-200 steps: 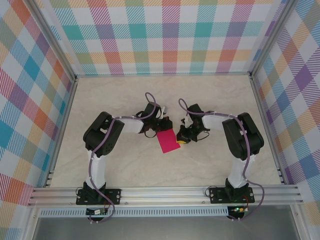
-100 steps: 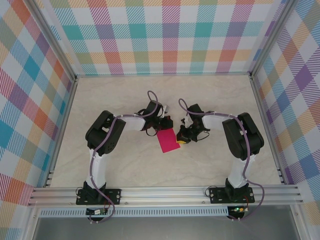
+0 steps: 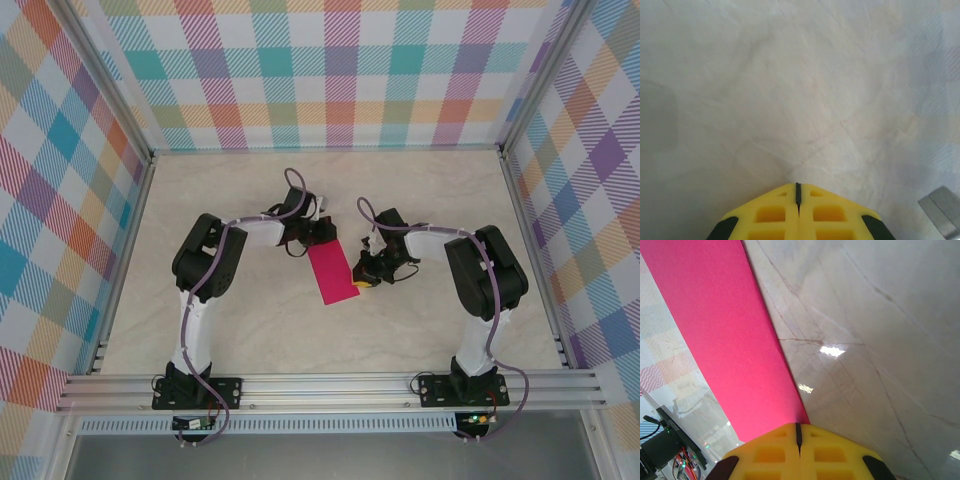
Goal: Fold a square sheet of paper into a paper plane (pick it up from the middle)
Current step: Rotate the square sheet of paper at the center of the table, then move the square sheet of paper to the center of the table.
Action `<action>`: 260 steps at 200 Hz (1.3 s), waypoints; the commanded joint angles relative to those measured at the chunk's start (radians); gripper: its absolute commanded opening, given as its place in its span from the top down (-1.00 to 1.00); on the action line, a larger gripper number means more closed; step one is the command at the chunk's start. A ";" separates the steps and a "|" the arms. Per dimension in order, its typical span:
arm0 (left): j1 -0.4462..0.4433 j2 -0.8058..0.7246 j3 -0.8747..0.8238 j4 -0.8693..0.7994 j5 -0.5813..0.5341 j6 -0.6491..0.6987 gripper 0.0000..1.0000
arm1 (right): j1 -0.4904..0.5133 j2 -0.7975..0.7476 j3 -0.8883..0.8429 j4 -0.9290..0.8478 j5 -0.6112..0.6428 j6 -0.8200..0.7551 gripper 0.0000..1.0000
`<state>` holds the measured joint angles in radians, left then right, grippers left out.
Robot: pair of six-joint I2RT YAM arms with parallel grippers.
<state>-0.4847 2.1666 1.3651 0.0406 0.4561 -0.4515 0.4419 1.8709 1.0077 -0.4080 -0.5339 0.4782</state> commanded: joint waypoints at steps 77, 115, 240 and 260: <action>0.081 -0.128 0.112 -0.245 -0.241 -0.020 0.53 | 0.056 -0.025 -0.043 -0.065 0.057 0.089 0.85; 0.084 -0.302 -0.057 -0.289 -0.390 -0.108 0.25 | 0.157 -0.054 -0.044 0.035 0.070 0.300 0.84; 0.119 -0.706 -0.393 -0.515 -0.685 -0.278 -0.76 | 0.220 0.202 0.497 -0.228 0.281 0.086 0.32; 0.124 -0.721 -0.400 -0.515 -0.674 -0.283 -0.92 | 0.213 0.265 0.574 -0.248 0.301 0.077 0.28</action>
<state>-0.3779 1.4727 0.9878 -0.4236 -0.1890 -0.7189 0.6662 2.0716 1.5059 -0.5709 -0.2817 0.6010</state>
